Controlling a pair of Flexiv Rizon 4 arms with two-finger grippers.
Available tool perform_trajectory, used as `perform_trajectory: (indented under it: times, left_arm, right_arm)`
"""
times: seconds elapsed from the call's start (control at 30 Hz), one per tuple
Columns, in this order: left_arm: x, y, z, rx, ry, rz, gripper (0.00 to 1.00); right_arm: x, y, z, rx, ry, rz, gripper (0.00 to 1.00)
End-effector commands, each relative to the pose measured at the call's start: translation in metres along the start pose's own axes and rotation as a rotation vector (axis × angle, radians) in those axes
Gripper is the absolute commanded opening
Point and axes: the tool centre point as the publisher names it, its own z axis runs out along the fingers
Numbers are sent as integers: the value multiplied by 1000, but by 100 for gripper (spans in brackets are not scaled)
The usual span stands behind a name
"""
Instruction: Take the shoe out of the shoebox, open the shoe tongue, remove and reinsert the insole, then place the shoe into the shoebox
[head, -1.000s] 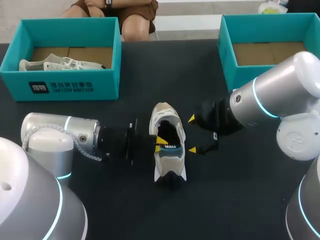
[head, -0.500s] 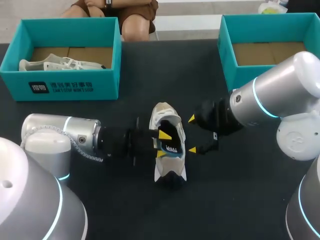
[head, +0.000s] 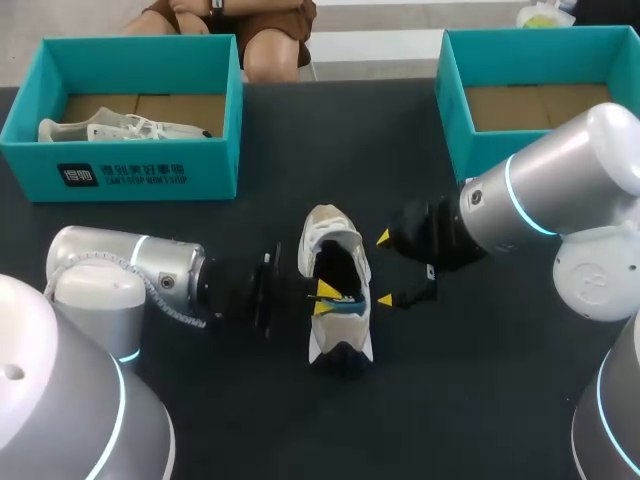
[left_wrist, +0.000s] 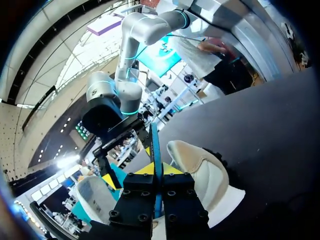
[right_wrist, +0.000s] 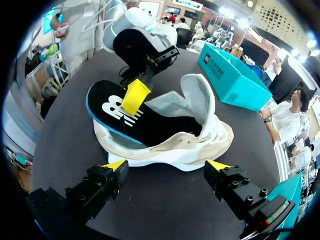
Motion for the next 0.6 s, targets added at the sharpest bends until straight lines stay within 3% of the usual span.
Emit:
perform_trajectory:
  times: [0.03,0.33,0.37,0.4,0.6]
  left_arm:
    - [-1,14,3,-10,12,14,0]
    - [-9,27,0,-47,2,21,0]
    - [-9,25,0,-47,1,21,9]
    - [-9,22,0,-42,-6,24,27]
    - [-10,5,-5,-25,-13,46,35]
  right_arm:
    - [1,0,1,0,-2,1,100]
    - [1,0,1,0,-2,1,100]
    - [1,0,1,0,-2,1,100]
    - [1,0,1,0,-2,1,100]
    - [1,0,1,0,-2,1,100]
